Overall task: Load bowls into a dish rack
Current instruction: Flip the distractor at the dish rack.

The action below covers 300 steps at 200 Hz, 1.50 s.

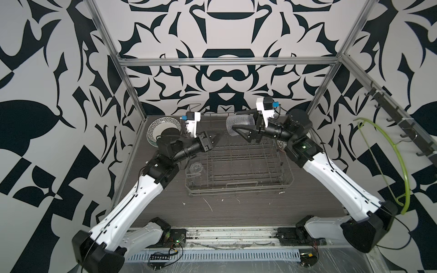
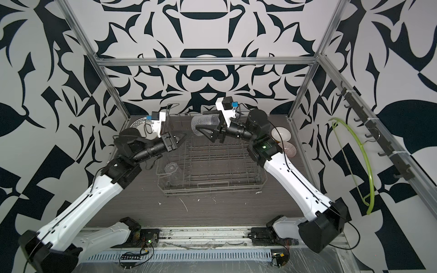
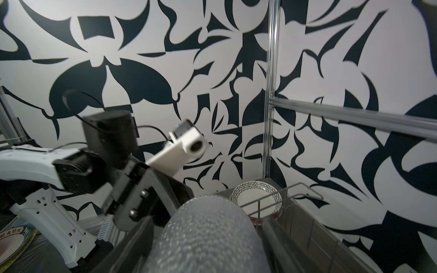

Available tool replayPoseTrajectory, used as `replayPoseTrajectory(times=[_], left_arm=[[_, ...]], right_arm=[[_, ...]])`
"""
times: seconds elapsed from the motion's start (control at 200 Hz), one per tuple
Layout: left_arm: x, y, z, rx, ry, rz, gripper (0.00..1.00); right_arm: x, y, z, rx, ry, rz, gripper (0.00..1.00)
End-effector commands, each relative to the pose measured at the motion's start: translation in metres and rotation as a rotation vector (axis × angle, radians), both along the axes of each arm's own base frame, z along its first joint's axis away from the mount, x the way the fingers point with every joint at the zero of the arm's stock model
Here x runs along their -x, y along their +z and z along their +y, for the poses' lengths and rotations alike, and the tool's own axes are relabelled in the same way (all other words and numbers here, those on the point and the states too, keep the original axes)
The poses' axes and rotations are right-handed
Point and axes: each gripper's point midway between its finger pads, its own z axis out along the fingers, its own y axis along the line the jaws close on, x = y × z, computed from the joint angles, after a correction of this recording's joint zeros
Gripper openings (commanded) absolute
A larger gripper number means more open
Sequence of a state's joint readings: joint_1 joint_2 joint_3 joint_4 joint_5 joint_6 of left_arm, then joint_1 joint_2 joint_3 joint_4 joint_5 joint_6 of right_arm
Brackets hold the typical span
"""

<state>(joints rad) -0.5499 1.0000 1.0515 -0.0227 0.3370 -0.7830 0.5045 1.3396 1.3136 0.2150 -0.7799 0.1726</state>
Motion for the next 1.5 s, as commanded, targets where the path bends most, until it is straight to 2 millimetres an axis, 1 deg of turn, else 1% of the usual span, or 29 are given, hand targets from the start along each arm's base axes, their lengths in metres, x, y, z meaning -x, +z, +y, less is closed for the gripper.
replayPoseTrajectory(times=[0.0,0.09,0.155,0.305,0.385,0.57,0.67,0.825,0.93,1.005,1.145,1.305,1.495], left_arm=[[-0.001,-0.069,0.047,-0.300,0.211,0.126,0.43],[0.003,-0.076,0.067,-0.353,0.291,0.152,0.43],[0.005,-0.079,0.077,-0.374,0.327,0.160,0.43],[0.007,-0.083,0.084,-0.387,0.356,0.167,0.43],[0.009,-0.083,0.089,-0.392,0.372,0.166,0.43],[0.020,-0.074,0.106,-0.394,0.428,0.144,0.44],[0.026,-0.070,0.115,-0.397,0.453,0.131,0.44],[0.032,-0.069,0.127,-0.408,0.492,0.123,0.44],[0.034,-0.067,0.128,-0.403,0.492,0.115,0.44],[0.035,-0.067,0.129,-0.408,0.494,0.114,0.44],[0.034,-0.069,0.129,-0.411,0.494,0.114,0.45],[0.034,-0.070,0.127,-0.404,0.485,0.110,0.45],[0.039,-0.071,0.130,-0.396,0.490,0.106,0.45]], right_arm=[[-0.022,-0.027,0.011,0.060,-0.010,0.081,0.56],[-0.039,-0.049,0.024,0.087,0.006,0.147,0.56],[-0.045,-0.064,0.037,0.123,0.020,0.171,0.56],[-0.053,-0.097,0.073,0.231,0.046,0.196,0.55],[-0.059,-0.116,0.088,0.282,0.045,0.210,0.55],[-0.080,-0.154,0.114,0.365,0.039,0.255,0.54],[-0.085,-0.172,0.129,0.414,0.049,0.263,0.54],[-0.081,-0.202,0.153,0.518,0.073,0.252,0.53],[-0.077,-0.215,0.165,0.552,0.090,0.255,0.52],[-0.075,-0.222,0.170,0.563,0.099,0.260,0.52],[-0.073,-0.229,0.172,0.573,0.104,0.270,0.52],[-0.065,-0.238,0.178,0.583,0.119,0.283,0.52],[-0.061,-0.255,0.184,0.610,0.122,0.294,0.52]])
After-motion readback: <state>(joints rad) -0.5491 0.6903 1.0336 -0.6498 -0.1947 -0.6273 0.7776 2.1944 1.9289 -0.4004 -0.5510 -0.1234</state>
